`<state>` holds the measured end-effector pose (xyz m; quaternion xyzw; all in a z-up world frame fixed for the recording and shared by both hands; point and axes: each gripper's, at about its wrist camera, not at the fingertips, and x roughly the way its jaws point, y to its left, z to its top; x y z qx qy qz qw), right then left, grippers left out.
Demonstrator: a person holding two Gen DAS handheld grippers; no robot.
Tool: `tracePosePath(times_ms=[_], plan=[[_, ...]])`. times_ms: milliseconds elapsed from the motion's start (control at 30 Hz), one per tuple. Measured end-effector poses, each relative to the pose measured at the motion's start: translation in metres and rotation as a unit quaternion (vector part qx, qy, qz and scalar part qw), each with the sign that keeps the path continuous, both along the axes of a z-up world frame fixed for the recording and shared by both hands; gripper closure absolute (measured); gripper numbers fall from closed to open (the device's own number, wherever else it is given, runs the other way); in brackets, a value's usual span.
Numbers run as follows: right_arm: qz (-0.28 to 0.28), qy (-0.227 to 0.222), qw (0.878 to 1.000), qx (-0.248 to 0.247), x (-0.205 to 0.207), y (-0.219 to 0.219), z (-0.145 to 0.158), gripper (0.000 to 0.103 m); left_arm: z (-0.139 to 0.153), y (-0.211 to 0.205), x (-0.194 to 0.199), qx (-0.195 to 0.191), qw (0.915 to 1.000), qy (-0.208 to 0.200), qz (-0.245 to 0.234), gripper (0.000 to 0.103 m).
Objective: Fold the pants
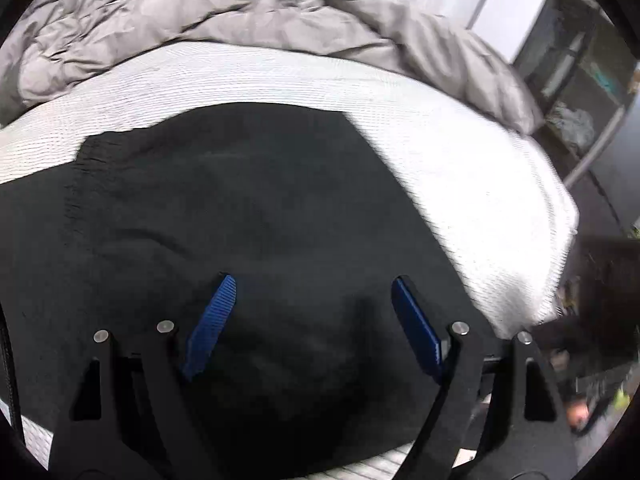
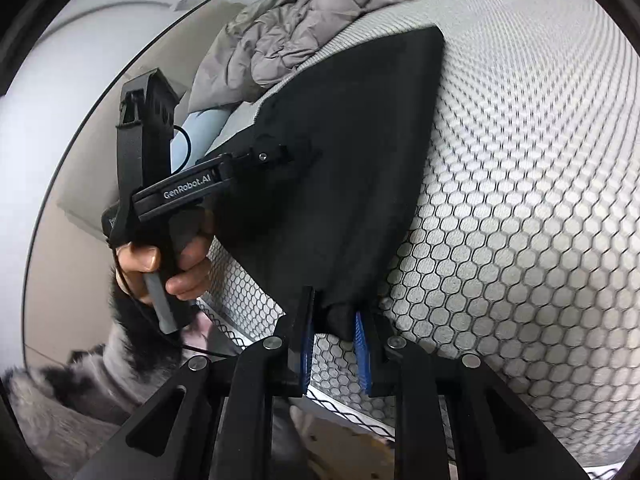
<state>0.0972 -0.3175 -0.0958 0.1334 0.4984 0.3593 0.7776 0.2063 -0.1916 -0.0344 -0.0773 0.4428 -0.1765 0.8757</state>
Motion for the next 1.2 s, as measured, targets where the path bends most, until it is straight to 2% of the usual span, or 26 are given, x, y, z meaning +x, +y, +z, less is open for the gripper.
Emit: tracePosePath(times_ms=[100, 167, 200, 233, 333, 500, 567, 667, 767, 867, 1000, 1100, 1167, 1200], plan=[[-0.023, -0.014, 0.999, 0.023, 0.003, -0.02, 0.013, 0.072, 0.003, -0.032, -0.025, 0.005, 0.9981, -0.024, -0.057, 0.025], [-0.057, -0.025, 0.998, 0.033, 0.01, -0.036, 0.019, 0.069, -0.004, -0.055, -0.036, 0.027, 0.9953, -0.032, -0.087, 0.025], [-0.078, -0.027, 0.996, 0.036, 0.016, -0.043, 0.02, 0.068, -0.012, -0.067, -0.039, 0.052, 0.9932, -0.029, -0.1, 0.025], [-0.094, -0.018, 0.994, 0.042, 0.023, -0.049, 0.018, 0.067, -0.02, -0.075, -0.041, 0.08, 0.9913, -0.03, -0.1, 0.024], [-0.121, 0.003, 0.991, 0.056, 0.044, -0.048, 0.012, 0.063, -0.029, -0.082, -0.05, 0.102, 0.9887, -0.049, -0.098, 0.023], [-0.101, 0.029, 0.994, 0.033, 0.084, -0.017, -0.004, 0.063, -0.033, -0.077, -0.048, 0.083, 0.9911, -0.037, -0.097, 0.022], [-0.098, 0.025, 0.995, 0.02, 0.106, 0.004, -0.01, 0.076, -0.039, -0.072, -0.048, 0.077, 0.992, -0.033, -0.094, 0.022], [-0.106, 0.031, 0.994, 0.017, 0.151, 0.028, -0.017, 0.086, -0.043, -0.071, -0.05, 0.074, 0.9927, -0.034, -0.088, 0.022], [-0.116, 0.041, 0.992, 0.021, 0.205, 0.035, -0.018, 0.087, -0.045, -0.071, -0.052, 0.074, 0.9932, -0.033, -0.083, 0.022], [-0.127, 0.03, 0.991, 0.003, 0.256, 0.038, -0.014, 0.088, -0.044, -0.071, -0.054, 0.073, 0.9937, -0.032, -0.079, 0.022], [-0.149, 0.024, 0.989, 0.005, 0.294, 0.036, -0.009, 0.088, -0.042, -0.07, -0.055, 0.072, 0.9933, -0.04, -0.081, 0.021], [-0.163, 0.028, 0.986, 0.014, 0.294, 0.035, 0.002, 0.082, -0.033, -0.058, -0.062, 0.04, 0.995, -0.048, -0.078, 0.021], [-0.161, 0.033, 0.986, 0.036, 0.275, 0.027, 0.009, 0.066, -0.026, -0.045, -0.068, 0.016, 0.9964, -0.048, -0.068, 0.021], [-0.164, 0.032, 0.985, 0.045, 0.252, 0.009, 0.011, 0.057, -0.022, -0.036, -0.074, 0.0, 0.9967, -0.051, -0.064, 0.021]])
